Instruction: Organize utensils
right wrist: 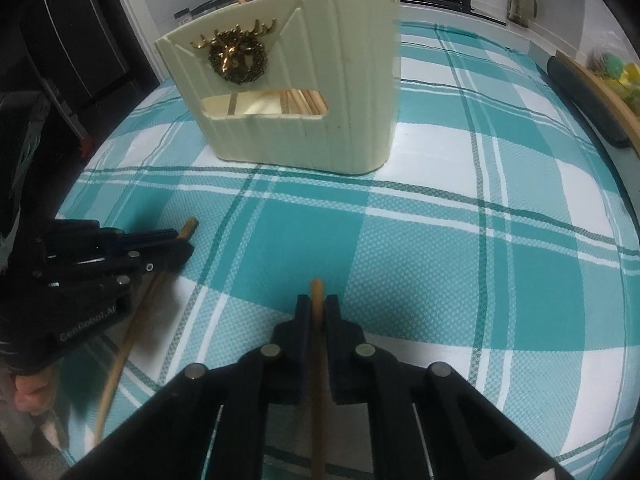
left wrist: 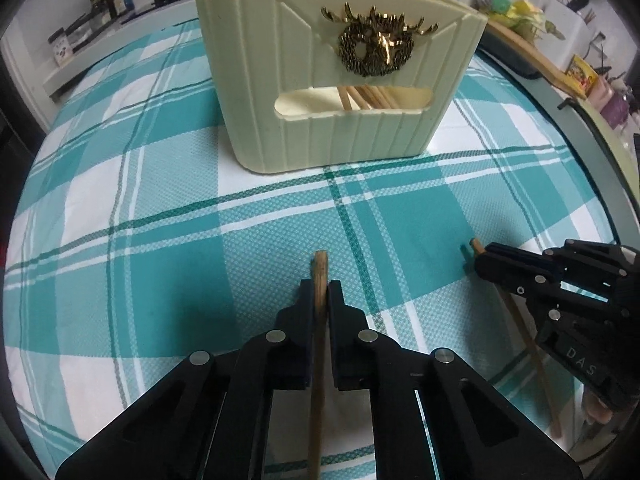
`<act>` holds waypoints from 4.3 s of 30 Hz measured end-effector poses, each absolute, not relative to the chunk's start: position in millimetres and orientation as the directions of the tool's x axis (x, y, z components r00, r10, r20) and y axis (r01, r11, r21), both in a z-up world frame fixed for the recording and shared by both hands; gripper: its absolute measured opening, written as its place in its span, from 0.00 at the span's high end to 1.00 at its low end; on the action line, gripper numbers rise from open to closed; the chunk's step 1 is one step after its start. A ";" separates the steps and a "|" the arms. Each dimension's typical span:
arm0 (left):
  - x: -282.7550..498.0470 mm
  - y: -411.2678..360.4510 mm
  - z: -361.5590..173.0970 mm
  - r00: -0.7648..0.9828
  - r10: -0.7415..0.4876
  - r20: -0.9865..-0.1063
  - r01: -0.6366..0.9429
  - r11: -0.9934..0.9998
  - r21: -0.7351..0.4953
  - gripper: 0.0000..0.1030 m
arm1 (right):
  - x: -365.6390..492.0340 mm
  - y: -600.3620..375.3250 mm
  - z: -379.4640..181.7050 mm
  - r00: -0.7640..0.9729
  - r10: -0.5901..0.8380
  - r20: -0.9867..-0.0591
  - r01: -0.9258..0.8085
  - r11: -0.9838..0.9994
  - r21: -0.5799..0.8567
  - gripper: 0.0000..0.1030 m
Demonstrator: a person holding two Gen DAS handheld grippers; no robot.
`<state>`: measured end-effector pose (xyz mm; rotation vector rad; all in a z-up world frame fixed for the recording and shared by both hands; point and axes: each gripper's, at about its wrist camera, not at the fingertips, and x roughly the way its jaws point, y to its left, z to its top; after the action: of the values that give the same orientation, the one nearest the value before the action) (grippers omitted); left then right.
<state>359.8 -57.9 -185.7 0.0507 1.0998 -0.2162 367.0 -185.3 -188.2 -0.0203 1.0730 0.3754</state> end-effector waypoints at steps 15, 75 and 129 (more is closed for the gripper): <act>251.4 -14.4 -35.0 0.721 -0.272 -0.637 0.229 0.961 -0.152 0.95 | 266.5 -199.1 -39.5 0.695 0.418 -0.585 -0.353 0.907 0.229 0.93; 448.2 -10.0 -5.6 0.780 -0.130 -0.612 0.119 0.991 -0.058 0.17 | 491.8 -181.3 4.8 0.701 0.423 -0.575 -0.347 0.906 0.243 0.56; 195.1 -18.4 -4.7 0.810 0.076 -0.582 -0.051 0.997 0.059 0.00 | 187.9 -158.9 39.0 0.850 0.187 -0.492 -0.228 0.973 -0.023 0.01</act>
<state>195.1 -18.4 -4.7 0.0417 0.6231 0.0675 187.9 -158.9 39.0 -0.0816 0.5094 0.2188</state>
